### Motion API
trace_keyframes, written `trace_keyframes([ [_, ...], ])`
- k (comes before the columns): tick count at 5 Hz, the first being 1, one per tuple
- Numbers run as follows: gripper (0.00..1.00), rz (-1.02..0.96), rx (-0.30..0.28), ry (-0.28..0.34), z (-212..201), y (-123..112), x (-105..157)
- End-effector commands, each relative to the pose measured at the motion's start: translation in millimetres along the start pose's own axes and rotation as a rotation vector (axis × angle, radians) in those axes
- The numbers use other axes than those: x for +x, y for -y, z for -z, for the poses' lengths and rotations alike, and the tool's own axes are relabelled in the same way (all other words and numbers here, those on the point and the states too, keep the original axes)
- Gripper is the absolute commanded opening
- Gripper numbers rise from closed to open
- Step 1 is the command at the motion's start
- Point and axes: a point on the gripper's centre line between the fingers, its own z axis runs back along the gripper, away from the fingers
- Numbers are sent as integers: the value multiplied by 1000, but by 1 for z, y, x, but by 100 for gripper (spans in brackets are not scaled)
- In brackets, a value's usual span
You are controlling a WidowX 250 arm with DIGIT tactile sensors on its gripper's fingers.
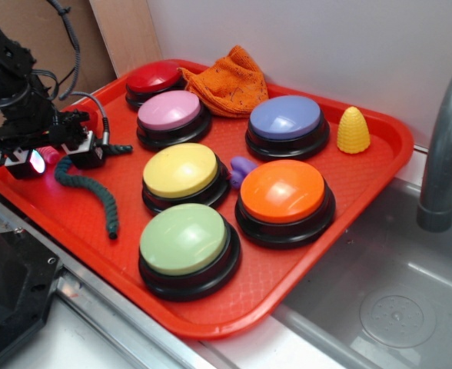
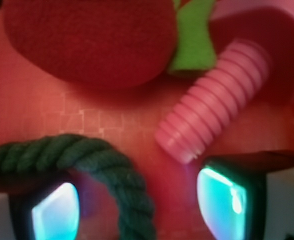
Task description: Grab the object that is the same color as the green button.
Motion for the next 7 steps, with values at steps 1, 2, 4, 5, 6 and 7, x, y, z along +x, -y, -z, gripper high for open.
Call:
trace_keyframes([
  [1, 0, 9, -18, -5, -1, -7, -3],
  [2, 0, 11, -24, -10, -2, -6, -3],
  [4, 0, 15, -16, -8, -2, -3, -4],
  [5, 0, 6, -14, 10, -8, 0, -3],
  [6, 0, 11, -6, 21, -20, 7, 2],
  [7, 0, 24, -36, 16, -47, 21, 8],
])
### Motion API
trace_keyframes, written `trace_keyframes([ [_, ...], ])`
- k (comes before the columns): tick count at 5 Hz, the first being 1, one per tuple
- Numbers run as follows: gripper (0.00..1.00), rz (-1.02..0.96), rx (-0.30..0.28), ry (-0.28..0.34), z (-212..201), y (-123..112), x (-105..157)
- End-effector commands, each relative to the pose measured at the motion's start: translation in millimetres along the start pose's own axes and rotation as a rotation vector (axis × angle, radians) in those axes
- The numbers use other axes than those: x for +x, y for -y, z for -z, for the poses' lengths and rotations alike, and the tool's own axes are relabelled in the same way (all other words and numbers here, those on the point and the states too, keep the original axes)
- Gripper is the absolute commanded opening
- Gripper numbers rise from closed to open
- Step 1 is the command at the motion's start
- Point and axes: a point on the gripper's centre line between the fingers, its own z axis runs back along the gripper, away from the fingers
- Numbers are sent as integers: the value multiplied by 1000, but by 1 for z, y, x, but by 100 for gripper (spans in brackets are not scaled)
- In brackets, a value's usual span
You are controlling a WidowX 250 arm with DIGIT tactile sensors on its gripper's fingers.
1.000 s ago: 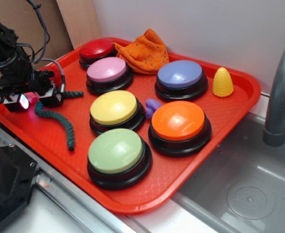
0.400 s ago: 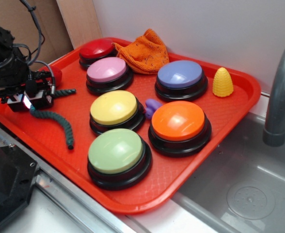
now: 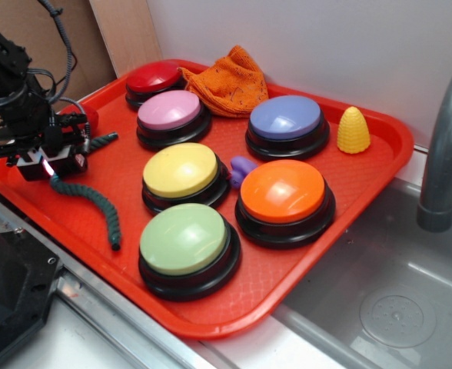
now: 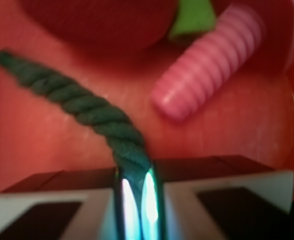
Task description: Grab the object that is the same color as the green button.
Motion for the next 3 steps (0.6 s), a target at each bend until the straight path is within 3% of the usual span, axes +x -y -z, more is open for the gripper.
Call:
trace_keyframes([
  [1, 0, 71, -3, 68, -81, 44, 26],
  [3, 0, 220, 0, -31, -151, 96, 33],
])
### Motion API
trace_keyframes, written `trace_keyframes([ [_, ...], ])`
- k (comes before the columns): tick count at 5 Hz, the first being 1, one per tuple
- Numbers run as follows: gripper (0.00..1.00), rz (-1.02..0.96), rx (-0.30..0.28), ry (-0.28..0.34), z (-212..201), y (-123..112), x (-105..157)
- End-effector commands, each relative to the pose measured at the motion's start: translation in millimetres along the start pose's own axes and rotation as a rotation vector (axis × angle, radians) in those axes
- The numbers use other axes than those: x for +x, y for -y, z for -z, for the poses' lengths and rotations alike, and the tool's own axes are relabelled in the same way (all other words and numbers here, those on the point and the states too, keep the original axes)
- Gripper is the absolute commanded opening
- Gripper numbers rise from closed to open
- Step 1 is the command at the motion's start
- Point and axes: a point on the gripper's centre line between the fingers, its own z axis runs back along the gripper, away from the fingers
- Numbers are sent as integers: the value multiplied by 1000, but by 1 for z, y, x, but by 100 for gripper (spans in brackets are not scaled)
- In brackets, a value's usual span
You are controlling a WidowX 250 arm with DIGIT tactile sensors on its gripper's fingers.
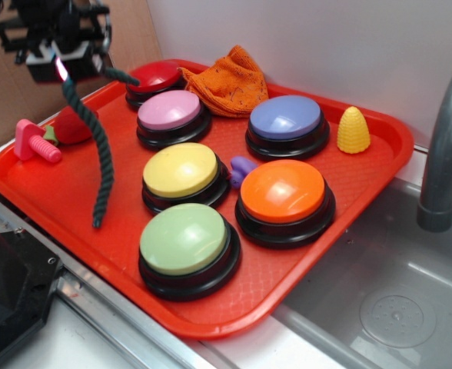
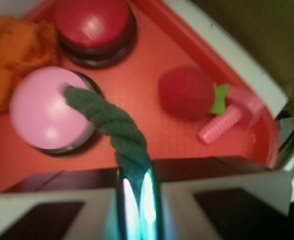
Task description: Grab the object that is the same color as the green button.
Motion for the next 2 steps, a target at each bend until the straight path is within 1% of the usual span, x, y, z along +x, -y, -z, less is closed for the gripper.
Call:
trace_keyframes([
  [1, 0, 160, -34, -33, -53, 29, 6],
  [2, 0, 183, 8, -9, -48, 28, 8],
])
